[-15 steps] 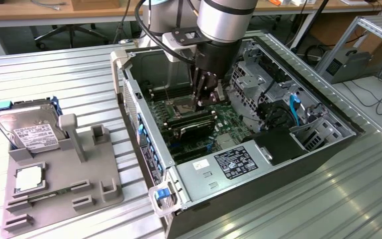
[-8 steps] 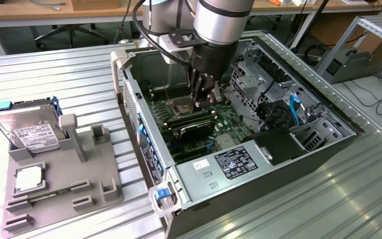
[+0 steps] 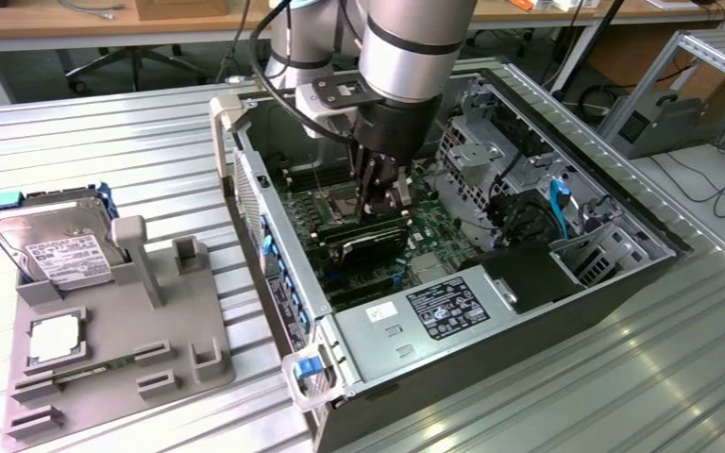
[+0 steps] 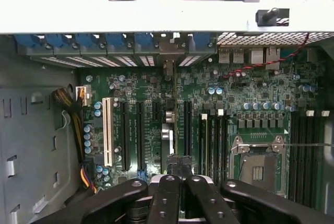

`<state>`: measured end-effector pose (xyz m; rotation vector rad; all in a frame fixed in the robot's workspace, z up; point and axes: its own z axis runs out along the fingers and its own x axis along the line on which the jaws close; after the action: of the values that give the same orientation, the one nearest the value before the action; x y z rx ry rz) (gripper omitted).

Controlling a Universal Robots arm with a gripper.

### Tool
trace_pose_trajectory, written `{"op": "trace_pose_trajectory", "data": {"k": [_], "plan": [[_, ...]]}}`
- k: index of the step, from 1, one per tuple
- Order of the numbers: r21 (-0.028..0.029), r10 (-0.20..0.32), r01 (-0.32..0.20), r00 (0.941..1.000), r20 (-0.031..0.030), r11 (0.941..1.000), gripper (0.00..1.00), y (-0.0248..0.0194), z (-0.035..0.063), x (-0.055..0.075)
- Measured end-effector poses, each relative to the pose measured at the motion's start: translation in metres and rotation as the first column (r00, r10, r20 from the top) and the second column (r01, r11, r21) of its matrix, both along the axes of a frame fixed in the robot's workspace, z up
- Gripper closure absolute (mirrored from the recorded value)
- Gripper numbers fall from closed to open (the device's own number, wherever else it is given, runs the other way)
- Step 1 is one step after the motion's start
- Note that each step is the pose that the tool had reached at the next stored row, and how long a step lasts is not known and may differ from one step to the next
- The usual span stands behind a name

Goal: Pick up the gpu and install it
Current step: 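Press down on the gpu until it lock into place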

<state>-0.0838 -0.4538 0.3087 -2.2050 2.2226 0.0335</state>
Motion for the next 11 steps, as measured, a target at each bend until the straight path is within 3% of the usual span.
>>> {"op": "trace_pose_trajectory", "data": {"k": [11], "plan": [[-0.0001,0.0,0.0,1.0,0.0,1.0,0.89,0.0,-0.0197,0.0]]}}
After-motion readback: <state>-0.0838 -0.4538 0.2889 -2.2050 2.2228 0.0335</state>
